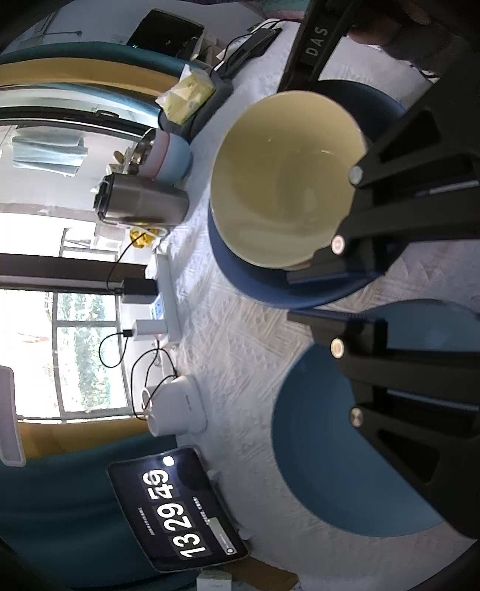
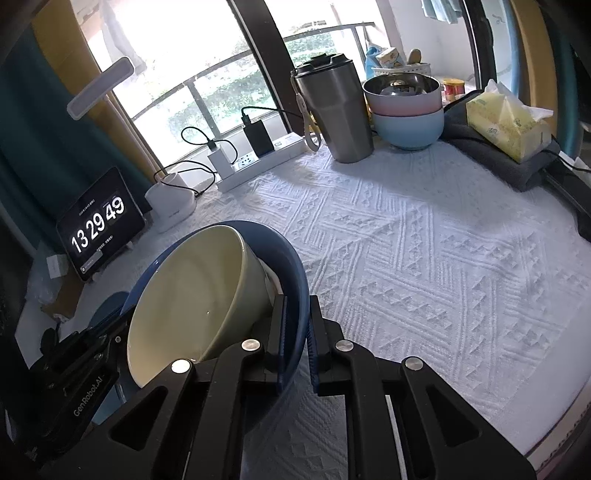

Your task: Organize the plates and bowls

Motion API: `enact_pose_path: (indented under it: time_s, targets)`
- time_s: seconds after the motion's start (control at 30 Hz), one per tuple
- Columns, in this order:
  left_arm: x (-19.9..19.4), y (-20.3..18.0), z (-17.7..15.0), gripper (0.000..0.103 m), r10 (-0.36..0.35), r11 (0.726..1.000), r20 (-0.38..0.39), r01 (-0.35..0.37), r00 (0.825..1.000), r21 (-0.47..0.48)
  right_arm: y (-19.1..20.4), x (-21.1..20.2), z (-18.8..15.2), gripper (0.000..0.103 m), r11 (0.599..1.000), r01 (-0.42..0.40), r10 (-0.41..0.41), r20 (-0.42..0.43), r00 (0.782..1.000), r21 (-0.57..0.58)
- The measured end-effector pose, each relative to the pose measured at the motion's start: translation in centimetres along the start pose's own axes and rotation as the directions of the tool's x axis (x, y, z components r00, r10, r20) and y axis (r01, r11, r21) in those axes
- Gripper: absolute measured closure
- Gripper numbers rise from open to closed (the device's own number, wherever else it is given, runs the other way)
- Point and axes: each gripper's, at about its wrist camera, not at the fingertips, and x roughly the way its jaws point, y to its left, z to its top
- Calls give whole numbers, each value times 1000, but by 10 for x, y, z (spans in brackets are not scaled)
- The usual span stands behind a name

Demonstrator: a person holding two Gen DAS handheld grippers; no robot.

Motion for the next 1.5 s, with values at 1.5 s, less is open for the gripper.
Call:
enact_pose_path:
  time_s: [1.5]
  targets:
    - [-66,35,15,91,-21,997,132,30,991,-67,58,-51,16,90,997,-12,20,112,993,-75]
